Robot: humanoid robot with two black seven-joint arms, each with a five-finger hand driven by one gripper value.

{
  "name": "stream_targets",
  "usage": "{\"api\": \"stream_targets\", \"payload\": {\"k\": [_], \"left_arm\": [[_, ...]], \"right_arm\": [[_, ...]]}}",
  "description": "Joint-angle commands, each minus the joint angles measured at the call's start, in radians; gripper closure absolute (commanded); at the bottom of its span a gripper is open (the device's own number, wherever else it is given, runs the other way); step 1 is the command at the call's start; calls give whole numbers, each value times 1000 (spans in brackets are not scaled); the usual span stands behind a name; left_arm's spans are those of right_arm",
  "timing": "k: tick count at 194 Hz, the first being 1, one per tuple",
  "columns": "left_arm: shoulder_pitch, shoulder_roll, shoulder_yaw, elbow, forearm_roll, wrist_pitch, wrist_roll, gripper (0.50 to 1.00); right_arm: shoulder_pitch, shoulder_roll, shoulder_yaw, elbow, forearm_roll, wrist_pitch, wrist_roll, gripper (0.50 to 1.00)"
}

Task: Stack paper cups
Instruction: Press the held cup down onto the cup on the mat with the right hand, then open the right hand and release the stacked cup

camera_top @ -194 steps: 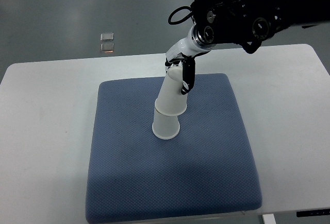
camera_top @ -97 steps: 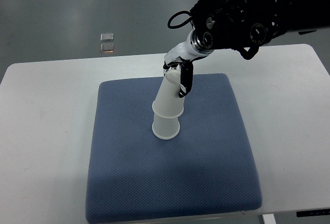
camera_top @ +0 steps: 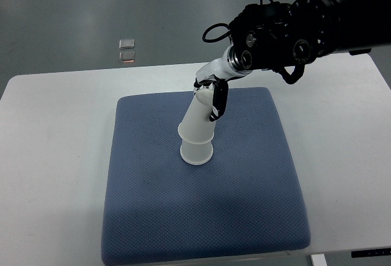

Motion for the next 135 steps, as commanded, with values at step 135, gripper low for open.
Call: {"api": "stream_targets", "payload": {"k": [135], "left_arm": [[0,0,0,0,0,0,-2,500]], "right_arm": [[-39,0,37,0,-4,-3,2,746]]}}
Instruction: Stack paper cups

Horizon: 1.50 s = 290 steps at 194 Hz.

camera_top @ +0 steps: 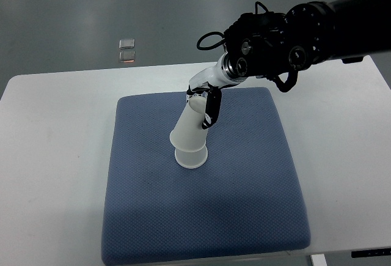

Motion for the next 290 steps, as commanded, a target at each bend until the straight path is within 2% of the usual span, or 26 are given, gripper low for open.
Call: {"api": "stream_targets", "payload": {"k": [1,14,54,132,160,183,191,210,221,232,261,290], "left_arm": [[0,0,0,0,0,1,0,500],[0,0,0,0,0,1,0,500],[0,0,0,0,0,-1,0,500],[0,0,0,0,0,1,1,500],[0,0,0,0,0,1,1,500],[0,0,0,0,0,-1,1,500],[0,0,0,0,0,-1,1,500],[0,0,0,0,0,-1,1,500],[0,0,0,0,0,-1,1,500],[0,0,0,0,0,-1,1,500],[0,0,0,2,0,-1,1,500],[0,0,0,0,0,-1,1,500]], "right_arm": [[-3,0,0,0,0,-1,0,744],[-3,0,0,0,0,-1,2,707],[-5,0,0,-3,1,-2,6,646],[-9,0,3,-14,10,-7,11,609],[-32,0,38,-79,60,-31,11,609],[-61,0,121,-130,135,-57,41,609],[-87,-2,161,-150,155,-77,46,609],[-199,-92,252,-208,165,-165,49,609],[-300,-150,343,-257,168,-231,77,609],[-373,-199,449,-288,170,-266,107,609],[-547,-321,758,-316,197,-306,156,609],[-716,-394,983,-333,348,-306,170,609]]}}
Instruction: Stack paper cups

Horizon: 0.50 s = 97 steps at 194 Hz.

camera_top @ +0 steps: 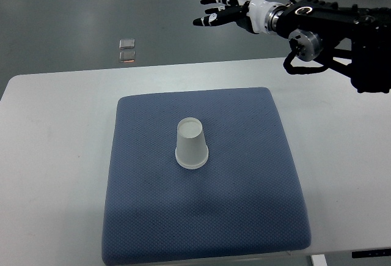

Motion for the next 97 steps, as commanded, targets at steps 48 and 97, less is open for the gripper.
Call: {"api": "stream_targets", "payload": {"k": [48,97], "left_arm": [[0,0,0,0,0,0,0,500],[0,0,0,-2,0,3,0,500]], "right_arm": [[-372,-40,545,-29,107,1,53,607],[-515,74,718,-140,106,12,56,576]]}}
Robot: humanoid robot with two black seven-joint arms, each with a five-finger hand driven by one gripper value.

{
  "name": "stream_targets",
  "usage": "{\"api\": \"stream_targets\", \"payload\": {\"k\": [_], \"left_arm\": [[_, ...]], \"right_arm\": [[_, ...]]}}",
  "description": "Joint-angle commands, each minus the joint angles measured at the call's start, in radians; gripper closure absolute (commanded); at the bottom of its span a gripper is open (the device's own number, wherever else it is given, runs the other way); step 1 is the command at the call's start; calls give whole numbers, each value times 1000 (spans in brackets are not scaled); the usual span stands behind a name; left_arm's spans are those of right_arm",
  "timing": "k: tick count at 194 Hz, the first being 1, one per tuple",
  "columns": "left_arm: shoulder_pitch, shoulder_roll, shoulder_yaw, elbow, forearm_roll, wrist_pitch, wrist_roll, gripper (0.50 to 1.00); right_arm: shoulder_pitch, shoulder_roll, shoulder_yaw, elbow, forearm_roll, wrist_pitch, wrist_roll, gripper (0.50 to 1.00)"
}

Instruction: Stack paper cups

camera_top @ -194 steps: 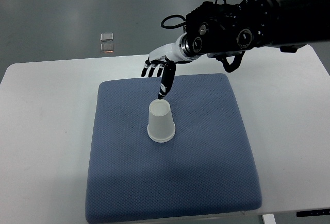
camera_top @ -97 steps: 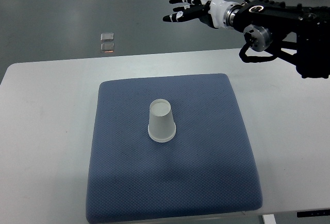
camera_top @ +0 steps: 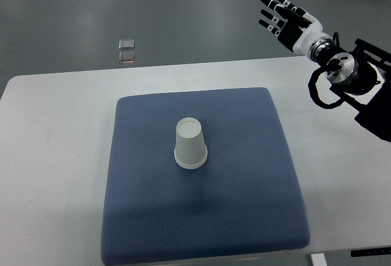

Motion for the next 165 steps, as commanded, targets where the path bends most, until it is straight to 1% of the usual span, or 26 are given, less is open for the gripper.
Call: {"api": "stream_targets", "payload": {"k": [1,12,19,36,42,48,59,69,87,103,165], "left_arm": [[0,0,0,-1,0,1,0,500],[0,0,0,-1,0,1,0,500],[0,0,0,-1,0,2,0,500],[0,0,0,-3,0,4,0,500],[0,0,0,-3,0,4,0,500],[0,0,0,-3,0,4,0,500],[0,0,0,-3,0,4,0,500],[0,0,0,-3,0,5,0,500],[0,0,0,-3,0,5,0,500],[0,0,0,-3,0,5,0,500],[0,0,2,-3,0,5,2,500]], "right_arm": [[-48,50,48,-55,-1,12,4,576],[-71,62,73,-63,1,26,19,576],[-85,71,101,-63,1,58,32,576],[-114,84,137,-77,-1,144,38,576],[-128,84,148,-97,1,186,39,576],[-134,91,157,-117,1,212,42,576],[-141,113,183,-149,1,250,45,576],[-154,136,214,-183,1,270,45,576],[-172,154,245,-224,-1,295,58,574],[-172,154,246,-238,-1,298,61,574],[-186,160,245,-241,-1,298,79,574]]}}
